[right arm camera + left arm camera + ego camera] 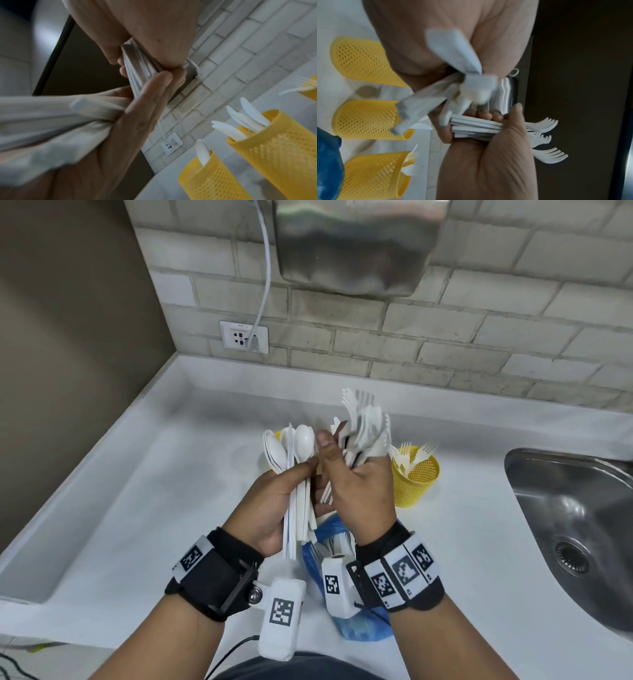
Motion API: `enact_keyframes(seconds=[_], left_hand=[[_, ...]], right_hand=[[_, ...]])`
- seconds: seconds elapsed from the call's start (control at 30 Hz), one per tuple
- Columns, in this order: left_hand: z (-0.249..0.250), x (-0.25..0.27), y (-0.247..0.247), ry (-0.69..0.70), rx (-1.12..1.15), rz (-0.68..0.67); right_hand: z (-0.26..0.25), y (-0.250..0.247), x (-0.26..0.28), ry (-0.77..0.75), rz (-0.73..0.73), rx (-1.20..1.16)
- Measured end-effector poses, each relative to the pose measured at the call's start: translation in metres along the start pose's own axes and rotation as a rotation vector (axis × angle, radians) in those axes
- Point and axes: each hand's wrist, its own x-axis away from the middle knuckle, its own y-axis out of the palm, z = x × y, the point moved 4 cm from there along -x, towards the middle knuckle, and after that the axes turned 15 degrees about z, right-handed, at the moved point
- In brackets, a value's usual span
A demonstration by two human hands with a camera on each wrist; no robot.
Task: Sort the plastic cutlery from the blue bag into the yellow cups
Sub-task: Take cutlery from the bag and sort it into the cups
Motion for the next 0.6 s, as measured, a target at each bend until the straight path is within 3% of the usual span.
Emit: enact_keyframes(seconds=[0.27,0.6], left_hand=[[-0.005,-0.005,-0.002,-0.037,0.014,0.034],[-0.003,-0.007,-0.001,-0.010,0.006,0.095]], right_hand=[[0.008,-0.018,-0.008,-0.115,-0.001,0.123],[0.027,-0.041,-0.016,0.087,0.074,0.184]])
